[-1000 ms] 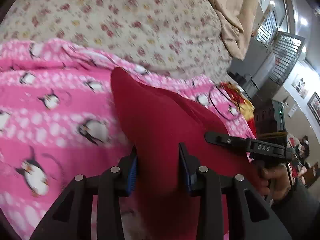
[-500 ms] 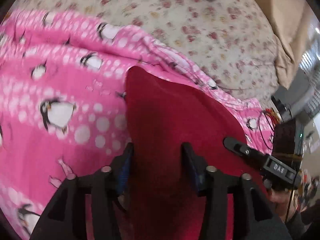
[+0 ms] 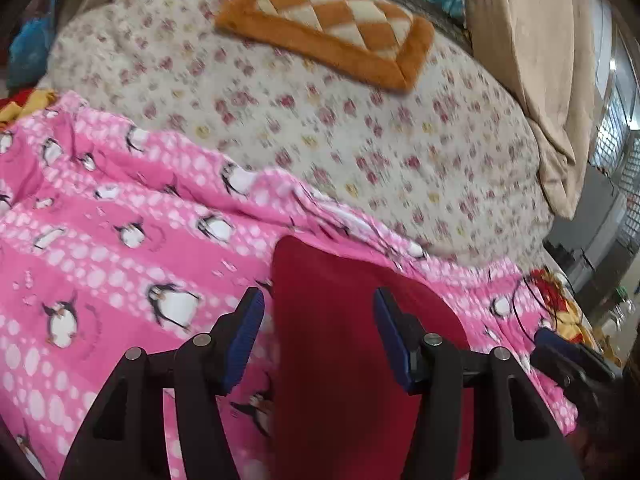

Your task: Fold small clothes

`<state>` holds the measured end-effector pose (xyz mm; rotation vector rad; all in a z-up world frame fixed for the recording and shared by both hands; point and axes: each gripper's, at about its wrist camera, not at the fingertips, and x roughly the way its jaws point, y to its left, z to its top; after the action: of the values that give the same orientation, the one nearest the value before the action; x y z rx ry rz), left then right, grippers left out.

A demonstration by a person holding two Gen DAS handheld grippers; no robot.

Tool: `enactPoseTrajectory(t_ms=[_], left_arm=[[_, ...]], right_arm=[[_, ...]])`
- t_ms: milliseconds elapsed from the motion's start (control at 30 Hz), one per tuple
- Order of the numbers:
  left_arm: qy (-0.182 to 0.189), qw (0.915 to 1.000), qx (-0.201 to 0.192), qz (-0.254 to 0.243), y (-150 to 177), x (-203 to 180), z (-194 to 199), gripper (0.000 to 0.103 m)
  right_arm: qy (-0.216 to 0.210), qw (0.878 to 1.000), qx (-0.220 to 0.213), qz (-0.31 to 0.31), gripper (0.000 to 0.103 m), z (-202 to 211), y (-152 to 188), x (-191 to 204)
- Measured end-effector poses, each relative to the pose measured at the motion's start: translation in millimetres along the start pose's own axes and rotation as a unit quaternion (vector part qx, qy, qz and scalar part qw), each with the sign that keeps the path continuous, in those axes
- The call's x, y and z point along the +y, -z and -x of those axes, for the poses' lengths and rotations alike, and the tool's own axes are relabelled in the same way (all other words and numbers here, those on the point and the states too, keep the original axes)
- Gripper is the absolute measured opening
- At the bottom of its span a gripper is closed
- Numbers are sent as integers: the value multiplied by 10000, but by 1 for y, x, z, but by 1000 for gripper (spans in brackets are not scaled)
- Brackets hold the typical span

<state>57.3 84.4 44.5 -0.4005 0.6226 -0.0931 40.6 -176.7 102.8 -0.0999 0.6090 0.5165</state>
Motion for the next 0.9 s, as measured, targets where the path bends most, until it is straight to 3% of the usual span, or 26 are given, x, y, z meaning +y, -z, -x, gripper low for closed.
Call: enactPoseTrajectory(t_ms=[33,100,133,167,200,233,333,600,700,800,900], left_arm=[[197,9996,202,-6,2,-3,-9,29],[157,9986,482,-146,8,-9,-21,10],[107,9980,584,-235,11,-13,-26,9],[32,9966,746,-351,16,-18,-33,9],[-76,9943,919,-527,23,-23,-39,9],[-193,9910,1063,-787,31,-31,-47,9],[-653,9838,941,-1381,43,-49,-50,9],[-603,9870,881,-1200,37,-48,-39,10],[-195,9903,924,-1017,15,-55,-41,10],[-157,9909,835,-1041,-12,-62,-54,10],[-123,9908,1236,-536,-25,-45,-90,12]], right_arm=[[-163,9999,26,50,38,-2,3,12],[-280,9986,331,294,12,-20,8,30],[-334,9972,552,377,7,-30,11,35],[-119,9950,886,449,4,-46,18,39],[363,9886,1387,457,0,-64,32,36],[492,9844,1656,331,0,-73,45,31],[608,9837,1672,255,0,-70,56,29],[434,9867,1565,-24,0,-60,65,24],[380,9868,1568,-147,0,-60,69,26],[505,9869,1529,-80,0,-59,72,31],[572,9866,1530,-50,0,-59,71,34]])
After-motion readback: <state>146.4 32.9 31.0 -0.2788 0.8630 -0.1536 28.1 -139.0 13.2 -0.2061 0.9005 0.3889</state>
